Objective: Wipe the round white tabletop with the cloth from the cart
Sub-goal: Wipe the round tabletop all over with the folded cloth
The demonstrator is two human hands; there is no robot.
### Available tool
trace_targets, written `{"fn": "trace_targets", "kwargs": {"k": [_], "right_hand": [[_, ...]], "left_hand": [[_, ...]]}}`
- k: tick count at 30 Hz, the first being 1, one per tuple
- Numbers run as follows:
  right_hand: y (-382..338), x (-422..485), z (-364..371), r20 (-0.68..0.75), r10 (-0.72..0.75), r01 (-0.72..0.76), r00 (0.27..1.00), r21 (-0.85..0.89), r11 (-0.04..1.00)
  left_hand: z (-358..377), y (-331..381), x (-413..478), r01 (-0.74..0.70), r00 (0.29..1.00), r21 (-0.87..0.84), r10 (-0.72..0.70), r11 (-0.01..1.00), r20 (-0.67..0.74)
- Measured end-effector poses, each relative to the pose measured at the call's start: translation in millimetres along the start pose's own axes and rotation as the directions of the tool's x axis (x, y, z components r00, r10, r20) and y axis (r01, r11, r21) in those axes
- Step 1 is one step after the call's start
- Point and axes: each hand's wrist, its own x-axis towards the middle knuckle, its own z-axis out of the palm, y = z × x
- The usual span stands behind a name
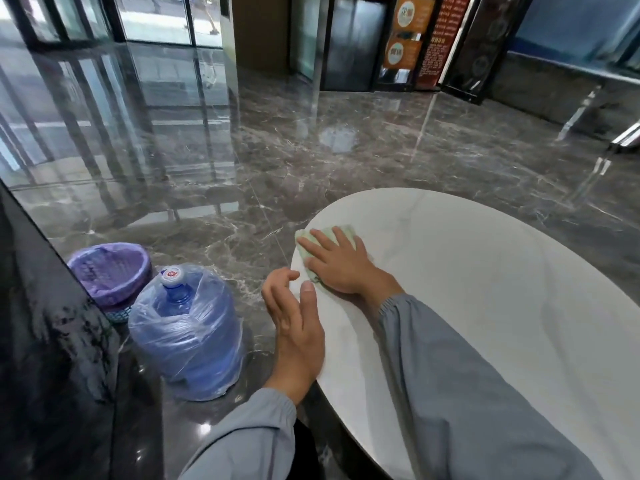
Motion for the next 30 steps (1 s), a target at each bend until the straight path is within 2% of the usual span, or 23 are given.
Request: {"fn": "trace_targets", "kwargs": {"k": [4,7,13,17,20,24,30], "right_hand": [[-22,-40,7,-0.005,-0.143,0.143,0.99,0.021,0.989],[-30,-96,16,-0.015,-0.182,0.182,0.983,0.006,0.983],[-27,-223,25,0.053,-0.184,0.182,0.982,0.026,0.983],[-22,-271,32,0.093,-0.152,0.152,0.984,0.002,0.988],[-29,-256,29,0.1,-0.114,0.112,0.988,0.025,0.993],[-42,-186,29,0.0,-0.061,0.061,0.998,0.028,0.998],[-63,-107,25,-0.02,-0.004,0.005,1.0,0.047,0.999]], "left_hand": [[-2,3,-1,0.023,0.999,0.008,-0.022,1.0,-0.039],[-4,4,-3,0.016,0.995,0.054,-0.011,0.998,-0.103],[-6,10,-3,0.19,0.969,-0.147,-0.209,0.971,-0.128],[-11,4,1,0.205,0.973,-0.244,-0.224,0.948,-0.051],[-14,-4,1,0.251,0.966,-0.328,-0.26,0.911,0.017],[-20,-7,-5,0.31,0.947,-0.436,-0.315,0.845,0.063],[-33,-3,-9,0.292,0.953,-0.408,-0.299,0.865,0.049]]}}
